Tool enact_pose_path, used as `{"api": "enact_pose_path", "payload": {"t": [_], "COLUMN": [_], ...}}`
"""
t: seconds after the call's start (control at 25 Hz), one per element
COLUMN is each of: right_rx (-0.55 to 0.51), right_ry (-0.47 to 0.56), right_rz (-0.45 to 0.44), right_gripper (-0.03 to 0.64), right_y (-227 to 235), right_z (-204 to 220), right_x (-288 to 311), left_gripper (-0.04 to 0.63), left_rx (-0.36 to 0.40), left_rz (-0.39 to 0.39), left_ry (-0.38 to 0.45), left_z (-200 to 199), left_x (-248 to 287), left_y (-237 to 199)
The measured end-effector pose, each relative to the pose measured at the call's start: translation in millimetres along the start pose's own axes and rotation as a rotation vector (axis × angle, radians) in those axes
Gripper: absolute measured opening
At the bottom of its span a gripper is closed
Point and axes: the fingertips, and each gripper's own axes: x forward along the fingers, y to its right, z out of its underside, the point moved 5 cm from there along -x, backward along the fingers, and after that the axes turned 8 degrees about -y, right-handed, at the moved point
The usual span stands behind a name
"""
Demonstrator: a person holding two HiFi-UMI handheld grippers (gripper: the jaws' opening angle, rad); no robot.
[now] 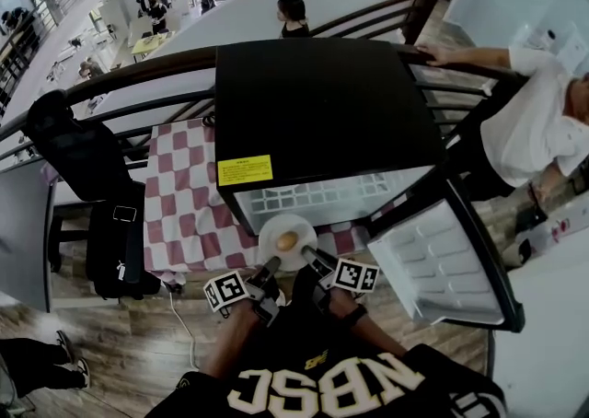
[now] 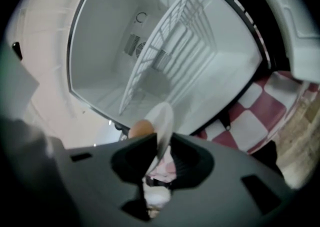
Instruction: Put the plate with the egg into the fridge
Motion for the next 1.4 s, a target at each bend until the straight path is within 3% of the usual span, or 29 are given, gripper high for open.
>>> {"api": "enact_pose_path", "payload": {"t": [0.36, 0.64, 0.96, 1.4], "right_rx": [-0.026, -0.047, -0.015, -0.03], "right_ry": [-0.047, -0.072, -0.097, -0.11], "right_rz": [0.016, 0.057, 0.096, 0.104], "right_gripper": [0.077, 0.077, 0.077, 0.077], "right_y": [28, 51, 77, 94], "right_z": [-3, -13, -23, -48], "right_x": [19, 31, 39, 53], "left_gripper": [0.032, 0.032, 0.031, 0.032], "left_rx": [-0.11, -0.129, -0.206, -0.258], "left_rz": [-0.02, -0.069, -0.11, -0.124], "left_ry": [0.017, 0.034, 0.069, 0.136], "left_z": [-4, -10, -11, -21], "left_x": [15, 34, 55, 79], "left_y": [-40, -62, -79, -87]}}
